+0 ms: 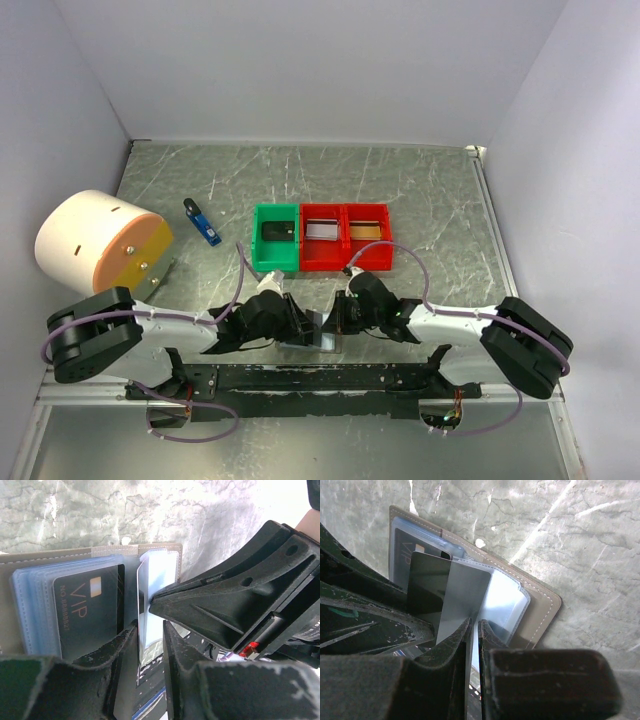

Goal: Take the credit cards out of the card holder

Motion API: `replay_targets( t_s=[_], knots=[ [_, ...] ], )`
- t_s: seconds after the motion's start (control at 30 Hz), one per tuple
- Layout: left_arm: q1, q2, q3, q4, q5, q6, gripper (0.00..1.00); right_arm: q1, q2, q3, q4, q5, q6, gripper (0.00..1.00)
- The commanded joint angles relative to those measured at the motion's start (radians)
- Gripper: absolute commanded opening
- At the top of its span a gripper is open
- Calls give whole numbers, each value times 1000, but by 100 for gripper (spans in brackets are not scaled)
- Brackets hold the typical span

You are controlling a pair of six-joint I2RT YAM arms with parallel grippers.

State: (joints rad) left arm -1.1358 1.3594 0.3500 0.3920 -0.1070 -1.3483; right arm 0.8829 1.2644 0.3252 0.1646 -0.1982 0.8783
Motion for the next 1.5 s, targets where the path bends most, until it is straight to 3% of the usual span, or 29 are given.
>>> replay_targets(
  t_s=[0.0, 0.37, 0.47, 0.6, 0.77, 1.07, 1.47],
  knots=[
    [-5, -6, -5, 41, -33, -26, 34, -7, 32, -37, -85, 40, -36, 10],
    [-5, -7, 13, -23, -38, -19, 7, -8, 28, -37, -89, 44, -38, 10],
    [-6, -21, 15, -45, -43, -13, 7, -8, 31, -33, -86, 40, -39, 10],
    [-5, -9, 19, -30, -28, 0, 20, -9, 36, -36, -74, 34, -38, 10],
    [-5, 54, 51, 13, 13, 17, 26, -9, 35, -39, -73, 32, -39, 10],
    [-6, 61, 27, 51, 9, -6, 16, -9, 21, -44, -85, 40, -41, 10],
    [-6, -70, 9, -70, -43, 0, 15, -10, 74, -44, -52, 28, -38, 10]
  ],
)
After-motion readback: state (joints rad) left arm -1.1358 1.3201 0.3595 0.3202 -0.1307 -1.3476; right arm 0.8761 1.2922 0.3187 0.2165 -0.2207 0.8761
